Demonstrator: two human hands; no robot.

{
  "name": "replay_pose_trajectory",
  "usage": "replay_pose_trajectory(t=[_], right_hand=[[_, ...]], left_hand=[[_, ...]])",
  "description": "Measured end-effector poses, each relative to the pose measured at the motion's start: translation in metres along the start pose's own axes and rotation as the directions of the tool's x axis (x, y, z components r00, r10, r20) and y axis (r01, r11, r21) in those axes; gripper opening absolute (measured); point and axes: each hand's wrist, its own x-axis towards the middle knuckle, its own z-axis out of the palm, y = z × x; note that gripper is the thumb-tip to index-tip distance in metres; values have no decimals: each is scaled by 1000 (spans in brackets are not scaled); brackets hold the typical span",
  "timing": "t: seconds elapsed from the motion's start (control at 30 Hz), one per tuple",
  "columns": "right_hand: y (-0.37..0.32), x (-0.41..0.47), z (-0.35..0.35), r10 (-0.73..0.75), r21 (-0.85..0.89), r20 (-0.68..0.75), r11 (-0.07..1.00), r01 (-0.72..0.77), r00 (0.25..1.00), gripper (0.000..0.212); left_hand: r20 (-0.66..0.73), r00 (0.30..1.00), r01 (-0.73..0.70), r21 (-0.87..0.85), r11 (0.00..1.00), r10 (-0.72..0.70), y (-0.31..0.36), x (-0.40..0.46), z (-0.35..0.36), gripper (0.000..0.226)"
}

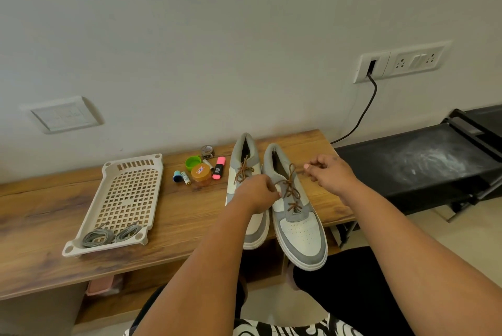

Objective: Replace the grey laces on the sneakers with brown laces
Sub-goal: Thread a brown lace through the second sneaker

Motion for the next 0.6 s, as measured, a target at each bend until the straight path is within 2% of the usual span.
replay_pose_trajectory(t=[0.1,0.17,0.27,0.37,0.47,0.6], right_hand=[[-4,-14,-6,36,-110,110,994,-24,993,11],[-7,-26,-5,43,-227,215,974,7,976,9],[-18,-49,6,12,-280,383,954,104,924,26],[-26,-67,28,-33,-190,455,973,133,890,48],[-25,-70,47,-61,-62,476,993,103,877,37],[-21,-68,48,-45,32,546,999,32,836,8]], left_hand=[[-14,998,53,-88,995,-55,8,-16,-21,36],[-13,992,118,-263,958,-126,11,-31,-35,36],[49,983,167,-620,767,-174,15,-52,-42,27],[117,982,180,-815,551,-148,19,-61,-38,19],[129,983,172,-898,404,-132,20,-59,-34,16],[114,980,162,-934,317,-166,17,-53,-31,14]])
